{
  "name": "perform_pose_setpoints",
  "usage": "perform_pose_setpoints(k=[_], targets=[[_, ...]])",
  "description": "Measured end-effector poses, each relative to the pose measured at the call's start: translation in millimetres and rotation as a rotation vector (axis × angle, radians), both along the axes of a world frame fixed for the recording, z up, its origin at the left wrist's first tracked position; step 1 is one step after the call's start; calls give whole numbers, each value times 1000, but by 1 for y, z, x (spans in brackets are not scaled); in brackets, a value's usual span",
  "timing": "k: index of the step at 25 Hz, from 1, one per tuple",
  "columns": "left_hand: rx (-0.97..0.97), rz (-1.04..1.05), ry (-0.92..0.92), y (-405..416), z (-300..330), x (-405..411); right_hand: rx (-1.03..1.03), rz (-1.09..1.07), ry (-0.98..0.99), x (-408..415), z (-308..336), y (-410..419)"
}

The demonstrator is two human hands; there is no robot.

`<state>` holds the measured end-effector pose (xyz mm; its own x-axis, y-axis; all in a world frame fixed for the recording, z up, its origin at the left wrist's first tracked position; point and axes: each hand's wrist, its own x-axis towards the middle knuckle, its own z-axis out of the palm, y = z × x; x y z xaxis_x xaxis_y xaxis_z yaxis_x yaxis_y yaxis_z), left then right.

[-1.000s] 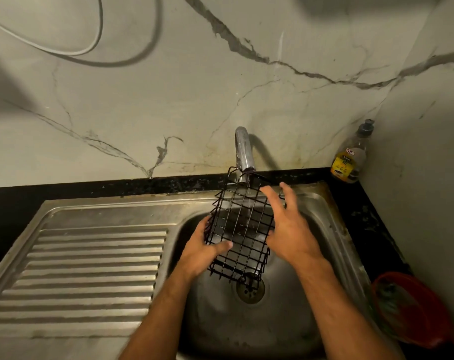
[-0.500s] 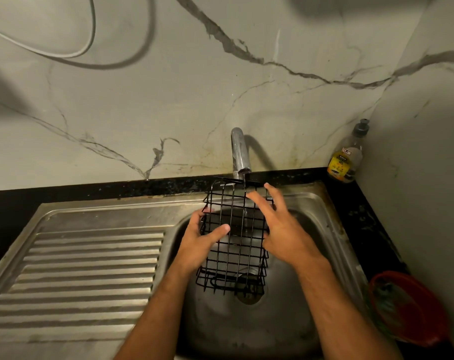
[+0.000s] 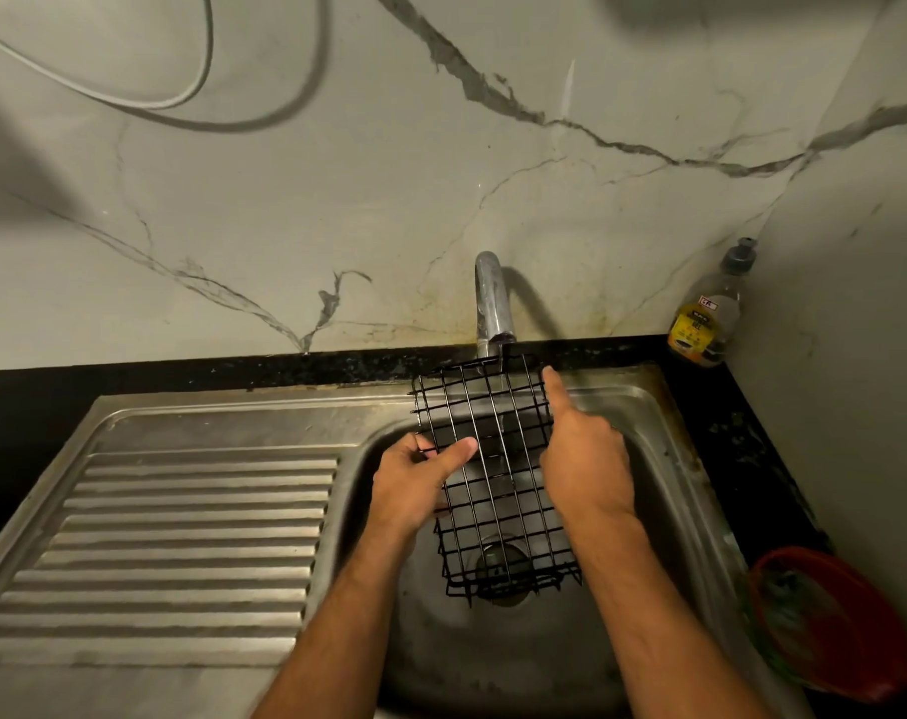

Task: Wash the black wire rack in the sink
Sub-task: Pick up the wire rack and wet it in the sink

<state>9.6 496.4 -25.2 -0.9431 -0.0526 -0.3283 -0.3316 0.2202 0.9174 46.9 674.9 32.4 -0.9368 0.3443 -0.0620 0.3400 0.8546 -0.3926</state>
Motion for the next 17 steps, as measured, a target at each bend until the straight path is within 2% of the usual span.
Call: perform_pose_setpoints(k=[4,7,11,13,17], targets=[[-82,7,51,-3,11,-2,119,-27,8,4,-4,-6],[-101,52,74,0,19,0,77,57,79,9,-16,1],[-208,67,218,5,28,0,-55,206,56,0,-19,15],[-246,51,232,2,32,-5,-217,200,53,0,-23,17],[-57,-11,120,-2,32,-6,-919,-122,237,2,-34,9]])
